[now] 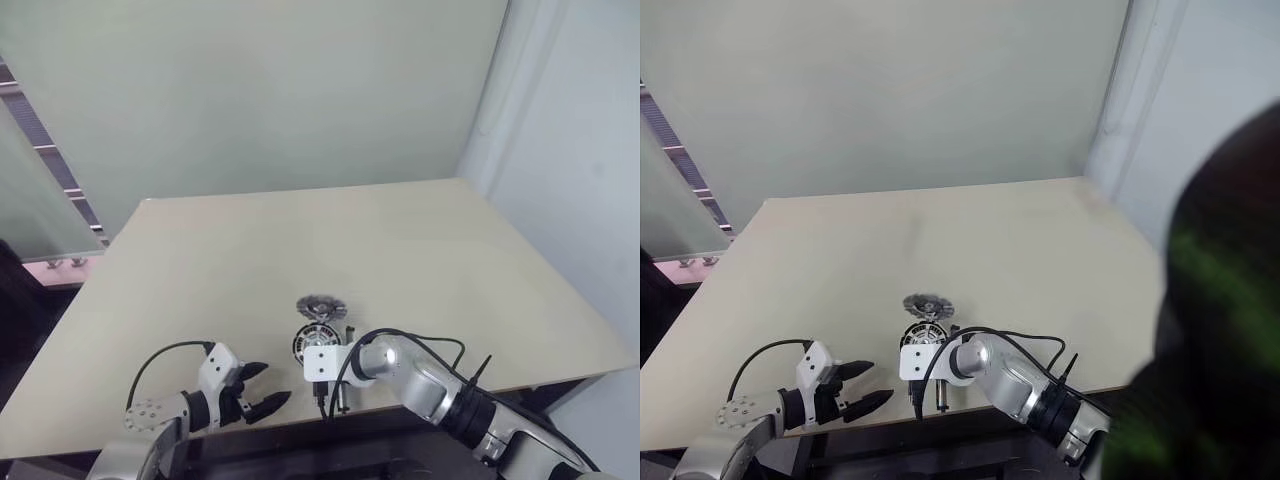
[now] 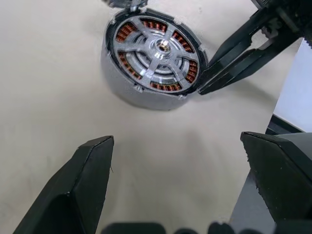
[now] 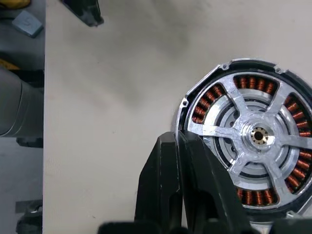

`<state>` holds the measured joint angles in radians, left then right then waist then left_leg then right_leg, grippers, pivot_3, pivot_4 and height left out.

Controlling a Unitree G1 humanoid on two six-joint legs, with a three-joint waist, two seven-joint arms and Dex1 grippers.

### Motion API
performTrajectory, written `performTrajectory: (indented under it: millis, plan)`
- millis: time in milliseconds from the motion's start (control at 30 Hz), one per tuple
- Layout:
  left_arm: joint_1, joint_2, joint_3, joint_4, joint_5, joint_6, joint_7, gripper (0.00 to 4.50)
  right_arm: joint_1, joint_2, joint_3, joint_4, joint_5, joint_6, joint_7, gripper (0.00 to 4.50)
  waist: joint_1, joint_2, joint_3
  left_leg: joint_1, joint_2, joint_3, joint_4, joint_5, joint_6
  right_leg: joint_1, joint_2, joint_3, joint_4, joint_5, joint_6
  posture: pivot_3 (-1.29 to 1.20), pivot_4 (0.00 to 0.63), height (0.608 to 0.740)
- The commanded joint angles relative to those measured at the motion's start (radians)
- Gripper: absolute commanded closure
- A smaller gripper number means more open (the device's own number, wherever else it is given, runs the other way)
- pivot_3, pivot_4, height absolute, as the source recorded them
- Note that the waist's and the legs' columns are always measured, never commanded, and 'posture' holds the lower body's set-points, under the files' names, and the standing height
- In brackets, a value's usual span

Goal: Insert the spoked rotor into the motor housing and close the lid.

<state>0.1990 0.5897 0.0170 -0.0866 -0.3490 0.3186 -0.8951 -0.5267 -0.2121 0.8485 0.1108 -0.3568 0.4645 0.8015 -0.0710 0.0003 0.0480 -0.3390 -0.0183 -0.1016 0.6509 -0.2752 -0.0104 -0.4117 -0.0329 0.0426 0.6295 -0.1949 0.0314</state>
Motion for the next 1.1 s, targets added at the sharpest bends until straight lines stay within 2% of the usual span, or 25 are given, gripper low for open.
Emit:
performTrajectory:
  millis: [33,133,367,667,1100]
  plan:
    - [-0.007,0.002,0.014,-0.028,-0.002,-0.02,0.002,0.0,0.011,0.016,-0.044,-0.017,-0.003,0.042,-0.016,4.47,0.0,0.0,0.0,0.0,0.0,0.0,0.0,0.0,0.0,0.0,0.0,0.0,0.0,0.0,0.0,0.0,0.0,0.74]
    - [-0.008,0.0,0.012,-0.024,0.0,-0.023,0.004,0.0,0.029,0.045,-0.081,-0.036,0.016,0.099,-0.024,4.47,0.0,0.0,0.0,0.0,0.0,0.0,0.0,0.0,0.0,0.0,0.0,0.0,0.0,0.0,0.0,0.0,0.0,0.74]
    - [-0.015,-0.005,0.006,-0.013,0.005,-0.027,0.006,0.0,0.076,0.189,-0.242,-0.059,0.086,0.318,-0.135,4.47,0.0,0.0,0.0,-0.001,0.0,0.0,0.0,0.0,0.0,-0.001,0.0,0.0,0.002,0.0,0.0,0.0,0.0,0.74]
    - [-0.023,-0.01,0.002,-0.001,0.009,-0.035,0.009,0.0,0.11,0.349,-0.421,-0.031,0.218,0.466,-0.268,4.47,0.0,0.0,0.0,-0.003,-0.001,-0.001,-0.002,0.0,0.0,-0.004,0.0,0.0,0.001,0.001,0.002,0.0,0.0,0.74]
    - [-0.018,-0.018,0.004,-0.004,0.016,-0.043,0.01,0.0,0.127,0.378,-0.434,0.001,0.34,0.479,-0.37,4.47,0.0,0.0,0.0,-0.003,-0.001,-0.001,-0.004,0.0,0.0,-0.005,-0.001,0.0,0.001,0.001,0.002,0.0,0.0,0.74]
